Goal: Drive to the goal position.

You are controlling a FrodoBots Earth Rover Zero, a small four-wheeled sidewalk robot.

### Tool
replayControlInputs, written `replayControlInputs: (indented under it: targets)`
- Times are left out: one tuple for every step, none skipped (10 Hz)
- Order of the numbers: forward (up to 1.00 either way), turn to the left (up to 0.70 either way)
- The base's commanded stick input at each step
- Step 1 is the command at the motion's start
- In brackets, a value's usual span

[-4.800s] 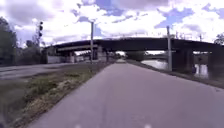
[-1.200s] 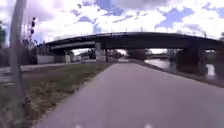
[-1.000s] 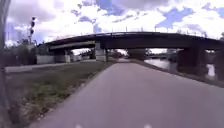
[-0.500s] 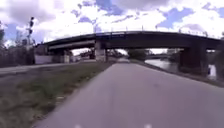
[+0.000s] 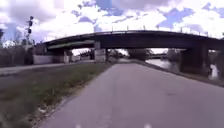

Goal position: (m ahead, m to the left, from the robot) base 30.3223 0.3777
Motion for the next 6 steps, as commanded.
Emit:
replayControlInputs:
  targets:
    - [1.00, 0.00]
    - [1.00, 0.00]
    - [1.00, 0.00]
    - [1.00, 0.00]
    - [1.00, 0.00]
    - [1.00, 0.00]
